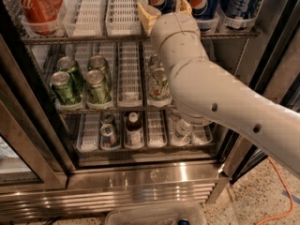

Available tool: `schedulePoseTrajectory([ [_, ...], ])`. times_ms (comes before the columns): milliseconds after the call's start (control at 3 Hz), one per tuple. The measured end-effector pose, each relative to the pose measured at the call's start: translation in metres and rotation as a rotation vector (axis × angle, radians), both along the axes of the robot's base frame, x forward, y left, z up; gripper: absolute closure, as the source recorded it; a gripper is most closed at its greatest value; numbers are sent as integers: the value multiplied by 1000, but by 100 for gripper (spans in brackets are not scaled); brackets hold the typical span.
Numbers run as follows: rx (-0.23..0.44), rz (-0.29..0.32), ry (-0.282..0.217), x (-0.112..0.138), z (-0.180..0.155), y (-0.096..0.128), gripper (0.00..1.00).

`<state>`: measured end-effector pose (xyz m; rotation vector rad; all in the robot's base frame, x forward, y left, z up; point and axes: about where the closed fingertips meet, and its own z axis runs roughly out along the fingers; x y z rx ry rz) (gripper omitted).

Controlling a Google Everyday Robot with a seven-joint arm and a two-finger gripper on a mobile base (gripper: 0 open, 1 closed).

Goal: Pick pepsi can from top shelf of fridge

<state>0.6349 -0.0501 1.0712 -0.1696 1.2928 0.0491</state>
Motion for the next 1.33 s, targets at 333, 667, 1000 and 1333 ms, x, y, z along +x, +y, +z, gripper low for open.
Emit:
schedulePoseTrajectory([
  [333,1,7,-5,1,0,2,73],
  [667,1,8,-5,1,0,2,96],
  [1000,9,19,-9,-2,1,4,100],
  [1333,8,22,-15,-3,3,4,100],
])
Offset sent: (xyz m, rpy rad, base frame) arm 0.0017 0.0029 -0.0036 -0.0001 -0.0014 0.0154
